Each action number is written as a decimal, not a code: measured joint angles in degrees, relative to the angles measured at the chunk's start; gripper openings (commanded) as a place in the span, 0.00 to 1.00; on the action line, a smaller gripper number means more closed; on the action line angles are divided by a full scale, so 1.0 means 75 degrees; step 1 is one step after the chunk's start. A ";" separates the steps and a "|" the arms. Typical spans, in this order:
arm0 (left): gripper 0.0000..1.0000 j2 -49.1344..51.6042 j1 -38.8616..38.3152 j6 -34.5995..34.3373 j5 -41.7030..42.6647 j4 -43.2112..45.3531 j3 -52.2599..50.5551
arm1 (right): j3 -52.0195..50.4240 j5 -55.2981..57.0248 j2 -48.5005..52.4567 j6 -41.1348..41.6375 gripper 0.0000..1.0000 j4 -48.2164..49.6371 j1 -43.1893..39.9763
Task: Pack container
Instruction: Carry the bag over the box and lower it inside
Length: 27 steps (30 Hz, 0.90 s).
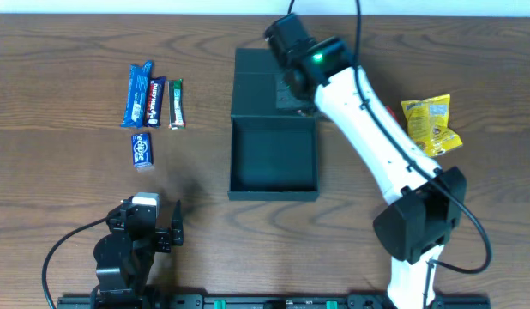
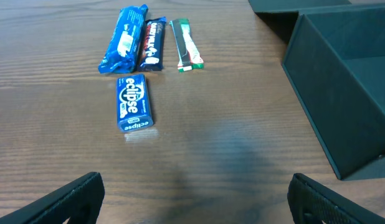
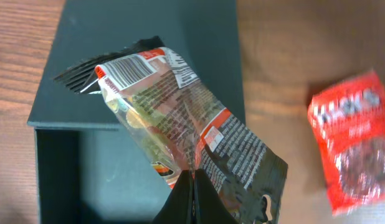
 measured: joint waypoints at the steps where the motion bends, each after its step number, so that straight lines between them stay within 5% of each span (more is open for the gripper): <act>1: 0.95 0.0000 0.0000 0.0000 -0.0003 0.0000 0.0000 | 0.0003 0.0102 0.0000 0.0265 0.02 -0.0085 0.0143; 13: 0.95 0.0000 0.0000 0.0000 -0.0003 -0.0003 0.0000 | 0.0023 0.0793 0.0000 0.2250 0.01 -0.0428 0.1883; 27: 0.95 0.0000 0.0000 0.0000 -0.0003 -0.0003 0.0000 | -0.0131 0.1419 0.0000 0.3958 0.02 -0.0959 0.1950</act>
